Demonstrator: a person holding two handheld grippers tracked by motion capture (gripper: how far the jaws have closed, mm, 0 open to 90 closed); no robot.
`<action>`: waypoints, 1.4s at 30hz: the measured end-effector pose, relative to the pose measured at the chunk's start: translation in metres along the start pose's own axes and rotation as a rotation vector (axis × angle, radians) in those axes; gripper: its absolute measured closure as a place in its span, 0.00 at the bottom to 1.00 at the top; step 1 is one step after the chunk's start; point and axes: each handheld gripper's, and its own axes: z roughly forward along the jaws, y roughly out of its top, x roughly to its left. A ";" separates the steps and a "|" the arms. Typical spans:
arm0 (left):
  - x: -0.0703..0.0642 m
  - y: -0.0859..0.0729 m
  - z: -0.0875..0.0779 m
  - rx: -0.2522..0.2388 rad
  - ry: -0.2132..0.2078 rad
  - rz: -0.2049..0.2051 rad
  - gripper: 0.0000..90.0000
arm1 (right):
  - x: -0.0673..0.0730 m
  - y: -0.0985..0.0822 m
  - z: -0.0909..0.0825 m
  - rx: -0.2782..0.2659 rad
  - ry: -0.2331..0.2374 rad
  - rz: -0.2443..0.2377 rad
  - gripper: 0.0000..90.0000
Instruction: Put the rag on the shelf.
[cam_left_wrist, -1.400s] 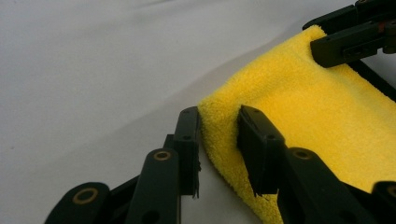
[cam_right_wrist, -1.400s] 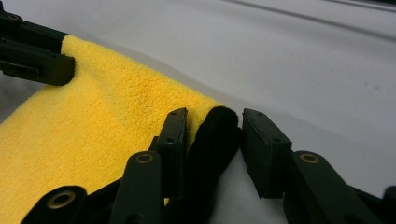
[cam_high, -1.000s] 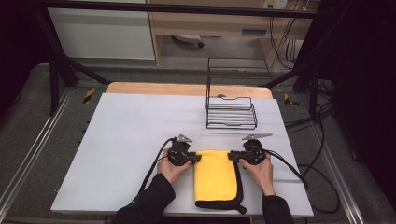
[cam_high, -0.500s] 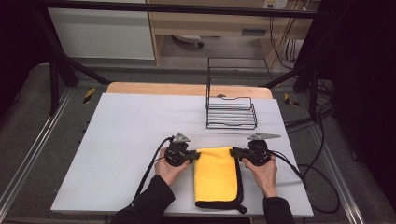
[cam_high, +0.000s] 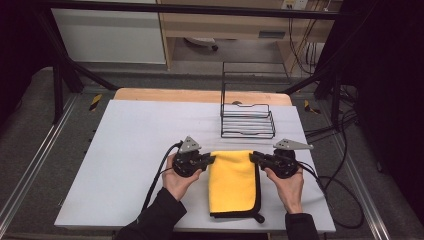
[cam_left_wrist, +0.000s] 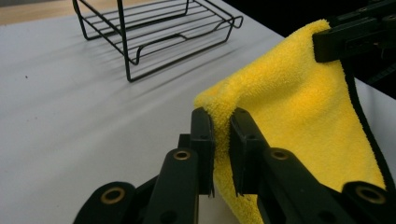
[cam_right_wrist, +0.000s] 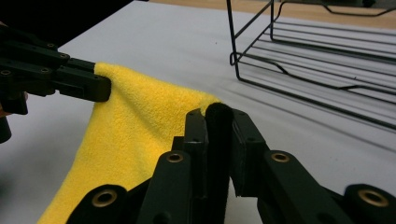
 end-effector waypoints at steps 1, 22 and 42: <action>-0.001 0.002 -0.002 -0.009 0.002 0.004 0.89 | 0.001 0.002 -0.002 -0.007 -0.001 -0.003 0.88; -0.013 0.036 -0.023 -0.140 0.012 0.063 0.89 | 0.017 0.030 -0.032 -0.149 -0.062 -0.087 0.88; -0.015 0.076 -0.040 -0.254 0.056 0.124 0.90 | 0.029 0.066 -0.051 -0.288 -0.099 -0.142 0.89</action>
